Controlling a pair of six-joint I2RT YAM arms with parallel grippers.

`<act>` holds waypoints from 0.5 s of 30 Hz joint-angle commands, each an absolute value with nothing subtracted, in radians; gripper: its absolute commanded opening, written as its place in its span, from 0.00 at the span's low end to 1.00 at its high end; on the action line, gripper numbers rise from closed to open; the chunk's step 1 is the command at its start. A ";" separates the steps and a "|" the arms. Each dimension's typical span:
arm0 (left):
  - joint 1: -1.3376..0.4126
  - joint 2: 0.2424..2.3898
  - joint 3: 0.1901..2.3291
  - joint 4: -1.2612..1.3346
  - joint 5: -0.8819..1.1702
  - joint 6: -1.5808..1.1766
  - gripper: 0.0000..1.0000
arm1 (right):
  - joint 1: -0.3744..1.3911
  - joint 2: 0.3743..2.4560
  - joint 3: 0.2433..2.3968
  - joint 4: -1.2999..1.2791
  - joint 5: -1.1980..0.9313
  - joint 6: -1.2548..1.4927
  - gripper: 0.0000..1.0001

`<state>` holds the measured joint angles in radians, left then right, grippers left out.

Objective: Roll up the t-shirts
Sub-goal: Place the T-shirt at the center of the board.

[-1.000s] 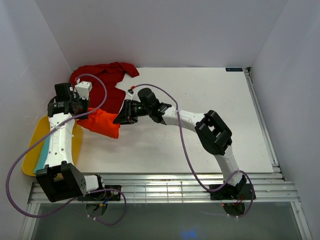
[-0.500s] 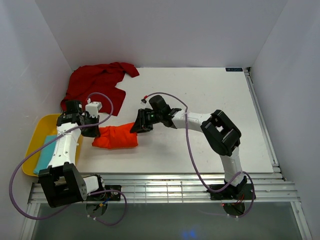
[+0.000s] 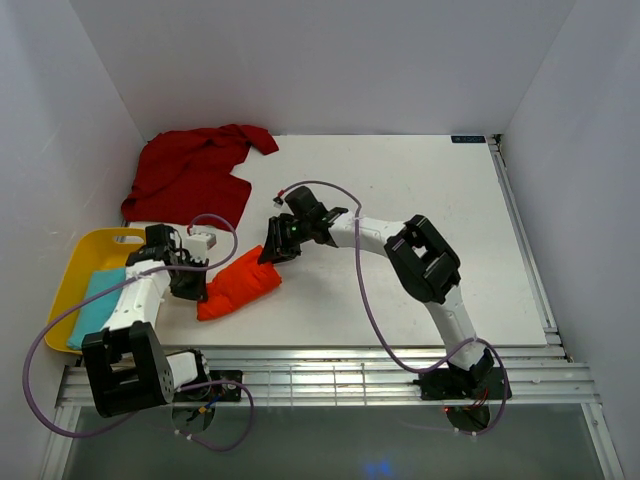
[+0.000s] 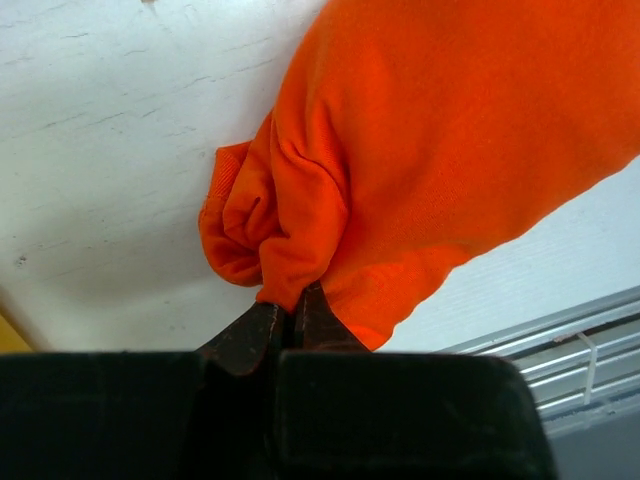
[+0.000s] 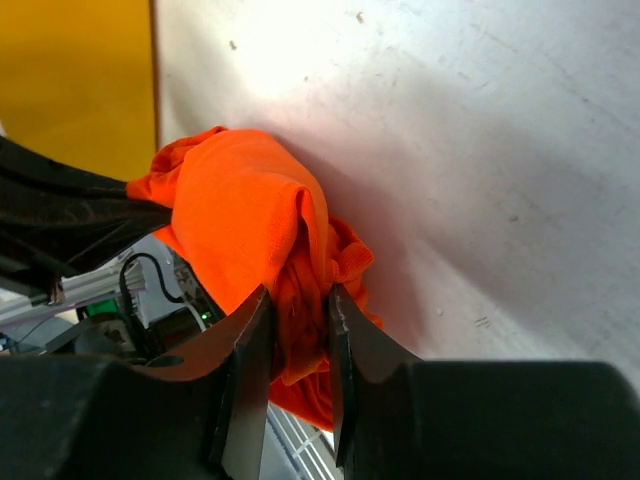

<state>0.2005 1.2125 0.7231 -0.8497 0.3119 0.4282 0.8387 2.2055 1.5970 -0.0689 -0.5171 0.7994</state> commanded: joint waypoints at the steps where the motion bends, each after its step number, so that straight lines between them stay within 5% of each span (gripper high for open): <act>1: 0.196 1.157 0.706 -0.833 0.255 0.462 0.10 | 0.833 2.218 1.675 -0.115 -0.469 0.753 0.08; 8: 0.196 1.117 0.699 -0.859 0.176 0.471 0.33 | 0.833 2.284 1.779 -0.164 -0.466 0.736 0.19; 11: 0.196 1.109 0.713 -0.894 0.167 0.476 0.54 | 0.833 2.316 1.827 -0.176 -0.474 0.730 0.33; 15: 0.196 1.086 0.761 -0.949 0.181 0.509 0.68 | 0.831 2.342 1.888 -0.218 -0.477 0.709 0.48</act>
